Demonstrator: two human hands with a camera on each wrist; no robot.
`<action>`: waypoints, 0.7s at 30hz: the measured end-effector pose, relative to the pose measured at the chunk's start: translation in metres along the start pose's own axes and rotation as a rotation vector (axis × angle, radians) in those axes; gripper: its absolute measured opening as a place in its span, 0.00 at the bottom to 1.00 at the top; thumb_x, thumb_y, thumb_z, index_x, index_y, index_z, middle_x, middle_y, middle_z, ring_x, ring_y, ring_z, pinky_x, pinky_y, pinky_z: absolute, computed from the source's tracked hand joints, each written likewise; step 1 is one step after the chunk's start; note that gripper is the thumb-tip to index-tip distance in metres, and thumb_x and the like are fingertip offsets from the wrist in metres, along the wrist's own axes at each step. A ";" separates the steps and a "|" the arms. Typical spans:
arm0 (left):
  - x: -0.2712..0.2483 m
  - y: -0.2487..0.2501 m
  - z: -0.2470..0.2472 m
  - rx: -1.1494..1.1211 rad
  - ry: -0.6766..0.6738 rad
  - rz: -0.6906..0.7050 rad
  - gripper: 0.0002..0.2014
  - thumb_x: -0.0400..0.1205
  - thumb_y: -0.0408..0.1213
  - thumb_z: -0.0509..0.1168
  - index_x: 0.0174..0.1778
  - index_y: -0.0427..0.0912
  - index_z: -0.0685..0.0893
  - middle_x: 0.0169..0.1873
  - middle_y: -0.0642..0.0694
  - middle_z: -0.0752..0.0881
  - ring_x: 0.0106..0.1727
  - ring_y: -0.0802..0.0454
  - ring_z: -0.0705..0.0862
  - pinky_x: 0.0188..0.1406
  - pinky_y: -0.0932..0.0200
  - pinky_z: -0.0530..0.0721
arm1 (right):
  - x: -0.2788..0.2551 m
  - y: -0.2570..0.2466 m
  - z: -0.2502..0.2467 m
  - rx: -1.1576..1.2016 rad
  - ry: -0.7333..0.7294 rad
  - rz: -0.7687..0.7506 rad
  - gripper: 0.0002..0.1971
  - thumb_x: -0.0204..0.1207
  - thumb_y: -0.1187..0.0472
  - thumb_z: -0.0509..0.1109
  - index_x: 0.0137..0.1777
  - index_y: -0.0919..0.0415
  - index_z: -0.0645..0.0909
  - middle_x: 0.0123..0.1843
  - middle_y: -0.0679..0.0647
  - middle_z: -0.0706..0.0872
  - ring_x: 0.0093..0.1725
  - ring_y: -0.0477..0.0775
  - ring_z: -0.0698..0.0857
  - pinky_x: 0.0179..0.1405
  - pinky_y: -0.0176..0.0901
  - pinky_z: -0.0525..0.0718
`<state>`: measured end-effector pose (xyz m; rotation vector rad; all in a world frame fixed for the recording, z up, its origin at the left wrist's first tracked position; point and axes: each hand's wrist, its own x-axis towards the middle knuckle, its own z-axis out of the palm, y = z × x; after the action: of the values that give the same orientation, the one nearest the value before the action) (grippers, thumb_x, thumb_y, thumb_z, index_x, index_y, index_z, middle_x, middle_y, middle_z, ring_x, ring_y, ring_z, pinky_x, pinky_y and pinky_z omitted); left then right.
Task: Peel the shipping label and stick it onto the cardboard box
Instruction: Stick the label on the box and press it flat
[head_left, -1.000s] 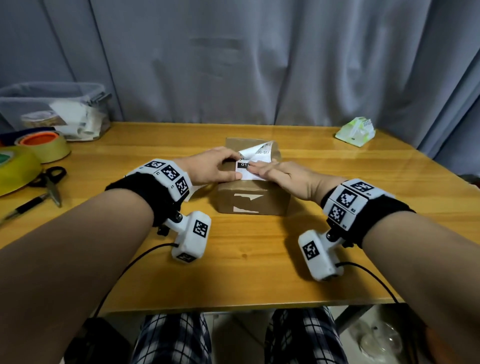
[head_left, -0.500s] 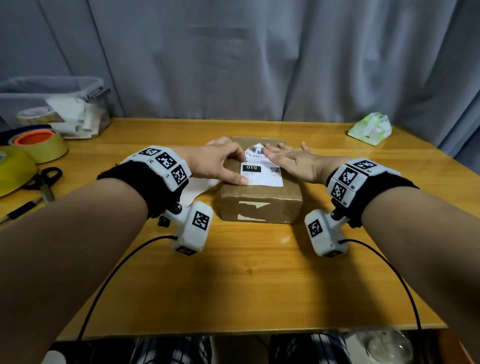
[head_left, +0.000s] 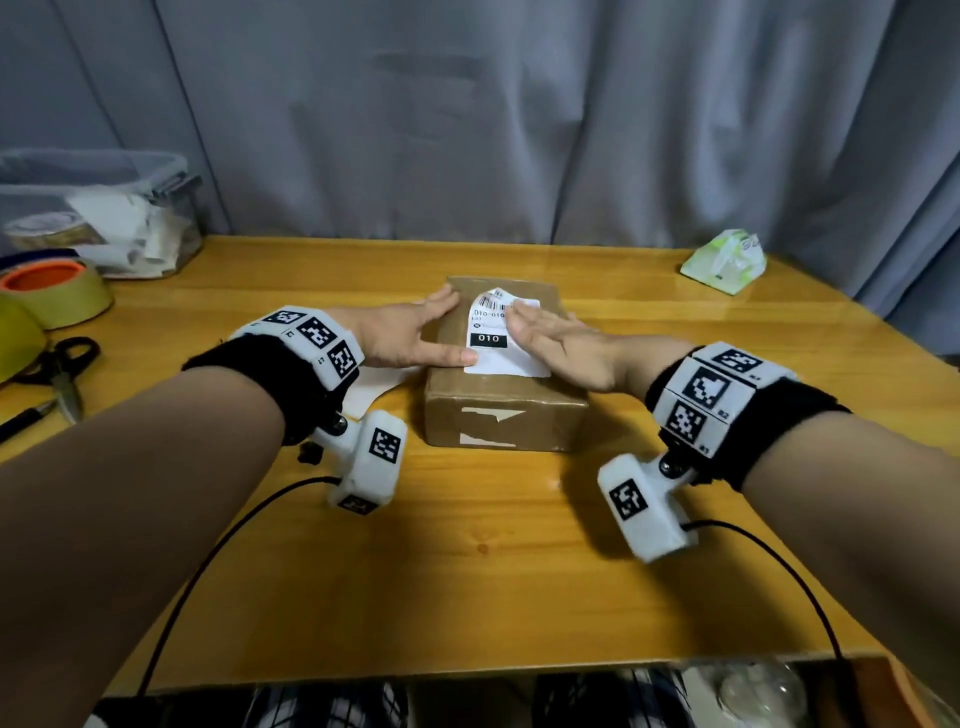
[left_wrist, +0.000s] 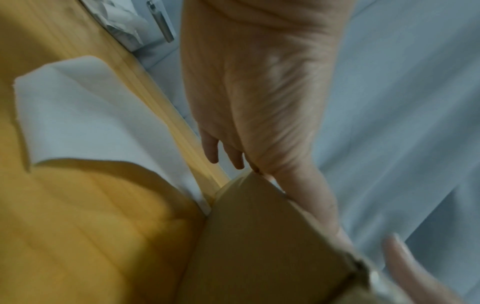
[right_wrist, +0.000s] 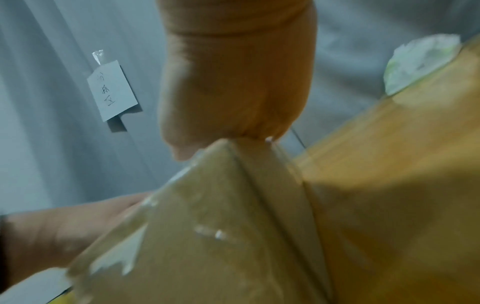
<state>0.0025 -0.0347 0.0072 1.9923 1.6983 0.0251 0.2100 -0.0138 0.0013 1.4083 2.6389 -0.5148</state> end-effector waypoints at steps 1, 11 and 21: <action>-0.001 0.001 0.001 0.001 0.001 -0.003 0.46 0.77 0.58 0.60 0.82 0.48 0.39 0.83 0.53 0.37 0.84 0.53 0.45 0.81 0.58 0.46 | 0.003 0.003 -0.002 -0.025 -0.004 0.047 0.30 0.82 0.41 0.34 0.83 0.51 0.40 0.86 0.48 0.40 0.84 0.47 0.40 0.83 0.56 0.35; -0.011 0.005 0.008 0.002 -0.007 -0.039 0.44 0.78 0.60 0.57 0.82 0.51 0.38 0.83 0.54 0.37 0.84 0.51 0.45 0.82 0.51 0.46 | 0.019 0.005 -0.022 -0.350 0.172 0.236 0.28 0.84 0.49 0.42 0.82 0.47 0.40 0.86 0.47 0.39 0.85 0.55 0.39 0.77 0.72 0.30; -0.014 0.008 0.012 0.038 0.037 -0.062 0.44 0.78 0.61 0.57 0.82 0.48 0.40 0.84 0.51 0.40 0.84 0.51 0.46 0.82 0.53 0.46 | -0.005 -0.003 -0.004 0.008 -0.022 0.249 0.34 0.80 0.35 0.45 0.82 0.44 0.40 0.85 0.52 0.34 0.85 0.58 0.39 0.79 0.72 0.37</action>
<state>0.0114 -0.0528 0.0041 1.9771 1.7958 0.0082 0.2102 -0.0176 0.0073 1.6910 2.3991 -0.5075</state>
